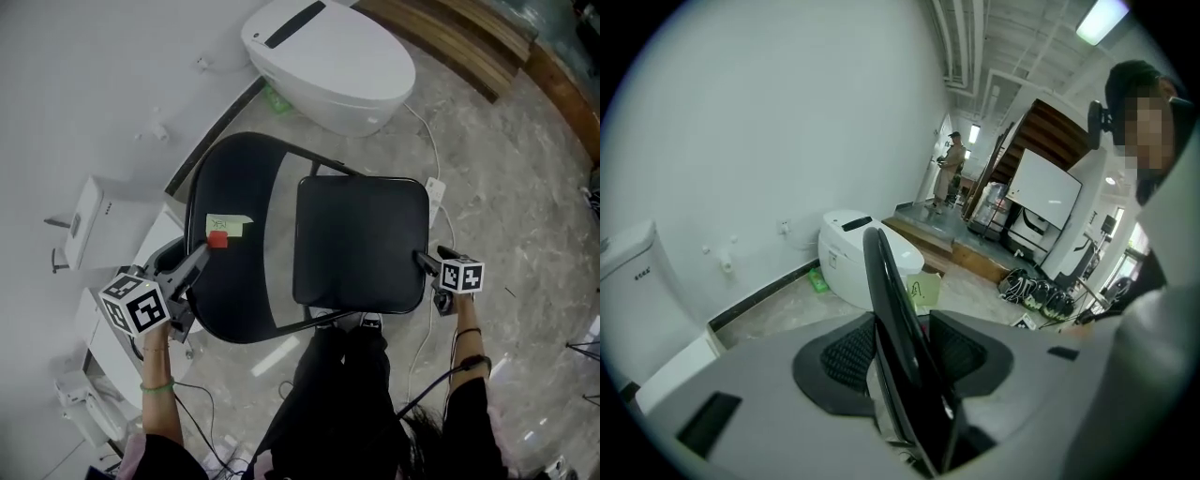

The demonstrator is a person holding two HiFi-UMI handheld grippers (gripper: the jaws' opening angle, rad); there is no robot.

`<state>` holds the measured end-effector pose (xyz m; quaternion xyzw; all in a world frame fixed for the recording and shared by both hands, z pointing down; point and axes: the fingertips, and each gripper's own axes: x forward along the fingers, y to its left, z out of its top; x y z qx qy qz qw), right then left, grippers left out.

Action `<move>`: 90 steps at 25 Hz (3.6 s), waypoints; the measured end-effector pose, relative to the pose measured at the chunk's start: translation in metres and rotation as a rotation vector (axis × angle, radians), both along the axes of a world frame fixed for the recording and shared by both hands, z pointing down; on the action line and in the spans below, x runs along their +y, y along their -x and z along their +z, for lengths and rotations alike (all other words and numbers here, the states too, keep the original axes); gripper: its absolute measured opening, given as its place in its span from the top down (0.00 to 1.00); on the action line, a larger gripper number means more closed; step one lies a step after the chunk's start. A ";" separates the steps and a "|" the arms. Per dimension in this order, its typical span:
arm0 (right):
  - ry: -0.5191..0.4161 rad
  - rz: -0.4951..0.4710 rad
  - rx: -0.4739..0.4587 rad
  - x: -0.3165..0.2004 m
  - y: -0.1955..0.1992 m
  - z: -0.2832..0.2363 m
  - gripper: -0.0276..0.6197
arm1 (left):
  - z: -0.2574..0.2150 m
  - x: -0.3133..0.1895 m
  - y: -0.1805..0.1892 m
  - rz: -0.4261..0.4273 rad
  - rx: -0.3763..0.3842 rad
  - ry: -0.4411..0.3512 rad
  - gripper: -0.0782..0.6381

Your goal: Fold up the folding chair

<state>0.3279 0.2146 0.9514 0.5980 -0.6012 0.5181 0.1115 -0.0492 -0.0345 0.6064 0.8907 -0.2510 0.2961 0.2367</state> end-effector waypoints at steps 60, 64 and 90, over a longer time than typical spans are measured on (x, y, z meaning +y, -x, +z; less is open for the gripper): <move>-0.193 -0.017 -0.533 -0.169 0.254 -0.296 0.64 | -0.201 0.017 -0.054 0.187 0.224 0.111 0.63; -0.162 -0.059 -0.510 -0.191 0.285 -0.301 0.67 | -0.201 -0.014 -0.013 0.147 0.187 0.120 0.65; -0.060 -0.020 -0.709 -0.362 0.284 -0.340 0.84 | -0.230 -0.139 -0.024 -0.009 0.367 0.304 0.68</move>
